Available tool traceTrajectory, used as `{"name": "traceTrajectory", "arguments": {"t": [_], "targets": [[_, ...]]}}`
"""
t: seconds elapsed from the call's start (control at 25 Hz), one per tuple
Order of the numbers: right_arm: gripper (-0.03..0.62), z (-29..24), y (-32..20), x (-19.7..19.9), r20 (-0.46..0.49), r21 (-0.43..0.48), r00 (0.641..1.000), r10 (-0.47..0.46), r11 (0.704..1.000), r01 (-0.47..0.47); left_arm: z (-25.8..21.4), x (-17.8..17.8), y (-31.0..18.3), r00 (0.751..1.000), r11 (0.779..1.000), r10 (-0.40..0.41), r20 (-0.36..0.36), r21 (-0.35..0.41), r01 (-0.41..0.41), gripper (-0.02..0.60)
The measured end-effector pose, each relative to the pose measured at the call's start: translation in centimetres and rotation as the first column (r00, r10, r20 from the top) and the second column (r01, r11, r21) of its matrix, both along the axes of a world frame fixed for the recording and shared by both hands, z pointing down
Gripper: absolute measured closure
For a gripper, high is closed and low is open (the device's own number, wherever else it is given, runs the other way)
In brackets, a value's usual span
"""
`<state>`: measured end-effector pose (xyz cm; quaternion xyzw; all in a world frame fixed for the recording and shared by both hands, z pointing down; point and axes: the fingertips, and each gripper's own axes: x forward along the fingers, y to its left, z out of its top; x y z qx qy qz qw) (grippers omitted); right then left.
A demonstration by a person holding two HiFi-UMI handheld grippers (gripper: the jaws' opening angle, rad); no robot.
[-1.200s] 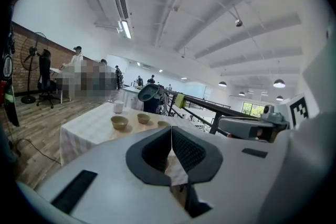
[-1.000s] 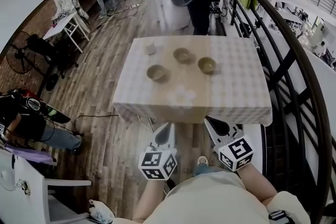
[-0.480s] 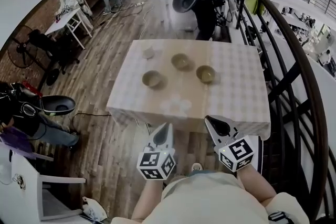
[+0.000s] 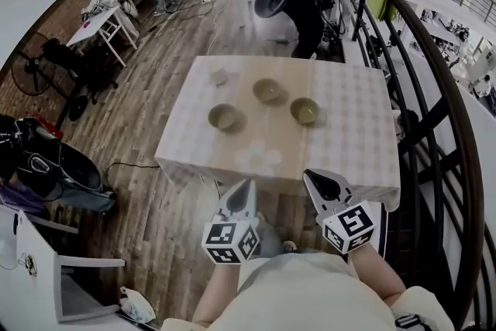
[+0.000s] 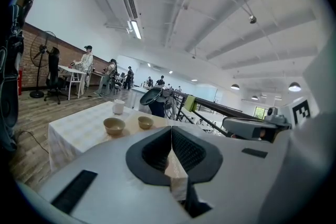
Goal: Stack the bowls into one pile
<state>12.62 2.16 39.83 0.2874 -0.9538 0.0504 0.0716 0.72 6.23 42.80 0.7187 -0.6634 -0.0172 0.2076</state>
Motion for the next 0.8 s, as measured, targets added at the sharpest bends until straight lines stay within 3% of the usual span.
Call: {"name": "traceTrajectory", "arguments": {"t": [0.24, 0.8], "targets": [[0.594, 0.2, -2.1, -1.8, -0.004, -0.005, 1.000, 0.005, 1.000, -0.005, 0.0, -1.5, -2.2, 1.000, 1.000, 0.010, -0.004, -0.005, -0.010, 0.577], [0.594, 0.8, -12.5, -8.3, -0.015, 0.013, 0.999, 0.030, 0.999, -0.030, 0.6, -7.8, -13.4, 0.999, 0.999, 0.045, 0.010, 0.003, -0.045, 0.577]]}}
